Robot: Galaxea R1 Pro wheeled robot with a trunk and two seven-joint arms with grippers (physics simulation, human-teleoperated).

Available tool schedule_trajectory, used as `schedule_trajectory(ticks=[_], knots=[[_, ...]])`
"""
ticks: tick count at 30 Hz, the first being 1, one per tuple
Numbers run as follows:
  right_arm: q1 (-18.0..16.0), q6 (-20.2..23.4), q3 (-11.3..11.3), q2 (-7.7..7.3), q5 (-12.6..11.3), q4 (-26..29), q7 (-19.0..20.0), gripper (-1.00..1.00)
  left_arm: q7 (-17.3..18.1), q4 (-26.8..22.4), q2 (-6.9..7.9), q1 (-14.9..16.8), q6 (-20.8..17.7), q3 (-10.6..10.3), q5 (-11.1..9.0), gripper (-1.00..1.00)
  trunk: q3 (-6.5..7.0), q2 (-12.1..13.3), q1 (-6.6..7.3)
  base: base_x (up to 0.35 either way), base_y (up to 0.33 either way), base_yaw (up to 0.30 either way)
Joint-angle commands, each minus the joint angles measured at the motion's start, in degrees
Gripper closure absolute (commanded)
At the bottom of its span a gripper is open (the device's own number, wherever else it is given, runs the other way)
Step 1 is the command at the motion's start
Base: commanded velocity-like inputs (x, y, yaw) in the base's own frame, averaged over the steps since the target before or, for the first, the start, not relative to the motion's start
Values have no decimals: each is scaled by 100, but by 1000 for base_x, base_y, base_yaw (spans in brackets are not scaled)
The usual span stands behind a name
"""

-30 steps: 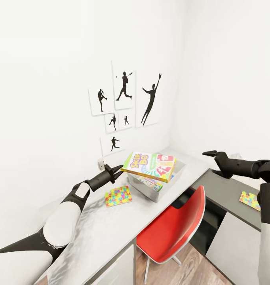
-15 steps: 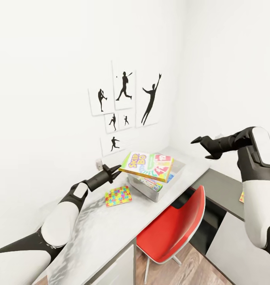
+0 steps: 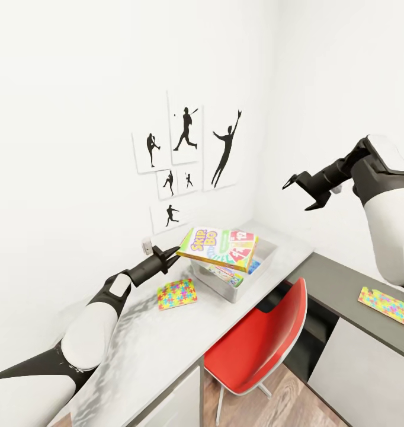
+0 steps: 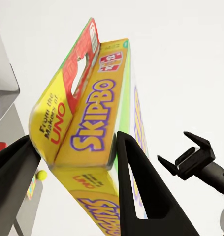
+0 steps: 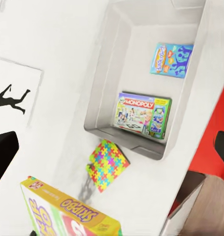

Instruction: Put all the toys in the child's room - the three board games (two on the bed and one on the table), the two jigsaw puzzles on the table, and the tennis ball on the table - inside the toy box on the table in the child's room.

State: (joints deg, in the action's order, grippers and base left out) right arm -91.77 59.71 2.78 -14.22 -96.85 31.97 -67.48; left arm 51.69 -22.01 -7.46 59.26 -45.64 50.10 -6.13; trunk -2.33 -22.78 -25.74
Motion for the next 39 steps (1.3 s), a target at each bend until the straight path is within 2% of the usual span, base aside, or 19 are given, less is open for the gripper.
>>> schedule_trajectory(ticks=[1, 5, 7, 11, 14, 20, 24, 29, 36, 39], knots=[[-57, 29, 63, -2, -59, -60, -53, -100, -1, -5, -5, 7, -38, 22, -11, 100, -14, -14, -4, 0, 0, 0], [-124, 29, 130, -18, -68, -81, -55, -100, -1, -5, -2, 7, -41, 36, -11, 100, -14, -14, -4, 0, 0, 0], [-136, 29, 239, -38, -69, 9, -49, -100, -3, -5, -5, 7, -41, 44, -11, 100, -14, -14, -4, 0, 0, 0], [-146, 29, 1050, -17, -55, 140, -35, -100, -20, -5, -2, 7, -49, 56, -11, 100, -14, -14, -4, 0, 0, 0], [-147, 29, 1244, -25, -74, 160, 5, -100, -19, -5, -1, 7, -46, 59, -11, 100, -14, -14, -4, 0, 0, 0], [-148, 25, 1325, -24, -64, 168, 245, -100, -72, -5, -23, 7, 14, 71, -11, 100, -14, -14, -4, 0, -162, 0], [-148, 24, 1329, -40, -63, 169, 270, -100, -142, -5, -33, 7, 138, 111, -17, 100, -14, -14, -4, 0, -176, 0], [-146, 16, 1330, -3, -55, 169, 278, -100, -317, -5, -43, 7, 233, 391, -19, 100, -14, -14, -4, 0, -61, 0], [-141, -85, 1336, 20, -57, 168, 283, -100, -392, -5, -45, 7, 264, 460, -20, 100, -14, -14, -4, -5, -28, 0], [-140, -153, 1338, 12, -55, 169, 297, -100, -424, -5, -45, 7, 396, 464, -20, 100, -14, -14, -4, -62, -201, 0]])
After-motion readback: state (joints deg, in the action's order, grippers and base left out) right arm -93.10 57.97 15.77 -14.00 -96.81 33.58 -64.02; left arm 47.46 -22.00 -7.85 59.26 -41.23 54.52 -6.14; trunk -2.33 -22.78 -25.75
